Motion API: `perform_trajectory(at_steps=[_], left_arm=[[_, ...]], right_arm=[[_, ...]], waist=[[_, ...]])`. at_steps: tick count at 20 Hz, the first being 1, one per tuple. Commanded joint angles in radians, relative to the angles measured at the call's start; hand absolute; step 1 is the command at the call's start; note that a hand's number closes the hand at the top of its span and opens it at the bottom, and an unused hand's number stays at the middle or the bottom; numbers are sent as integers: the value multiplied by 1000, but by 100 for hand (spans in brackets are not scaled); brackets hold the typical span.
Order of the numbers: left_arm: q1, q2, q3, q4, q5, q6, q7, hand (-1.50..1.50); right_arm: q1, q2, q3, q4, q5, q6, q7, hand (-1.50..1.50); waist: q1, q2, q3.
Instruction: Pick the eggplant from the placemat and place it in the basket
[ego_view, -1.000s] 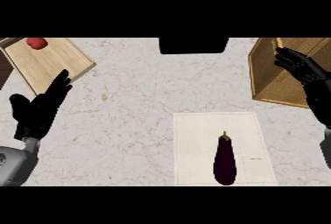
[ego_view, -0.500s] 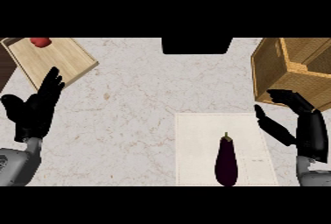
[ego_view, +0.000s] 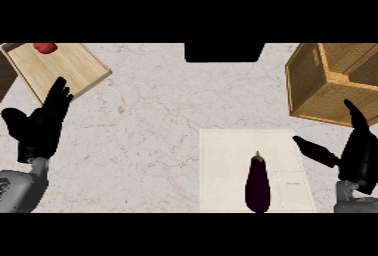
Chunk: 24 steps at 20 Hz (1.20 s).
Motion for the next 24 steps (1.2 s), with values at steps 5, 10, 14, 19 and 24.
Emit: perform_trajectory(at_steps=[5,10,14,19,24], left_arm=[[-4,1,3,-3,-5,-2,2,0],[13,4,7,-5,-10,-11,-8,0],[14,-14,7,-14,-15,2,1,0],[34,-24,5,-27,-33,-6,1,0],[-1,-28,23,-9,-38,-30,23,0]], right_arm=[[10,-68,131,-99,-13,520,438,-150],[-61,-47,160,-342,-118,764,749,-150],[-66,-32,154,-490,-175,849,906,-150],[-88,-24,85,-517,-164,841,909,-150],[-5,81,154,-536,-36,756,852,-150]], waist=[[6,-1,-2],[3,-4,3],[-3,-2,5],[8,4,9],[8,6,10]])
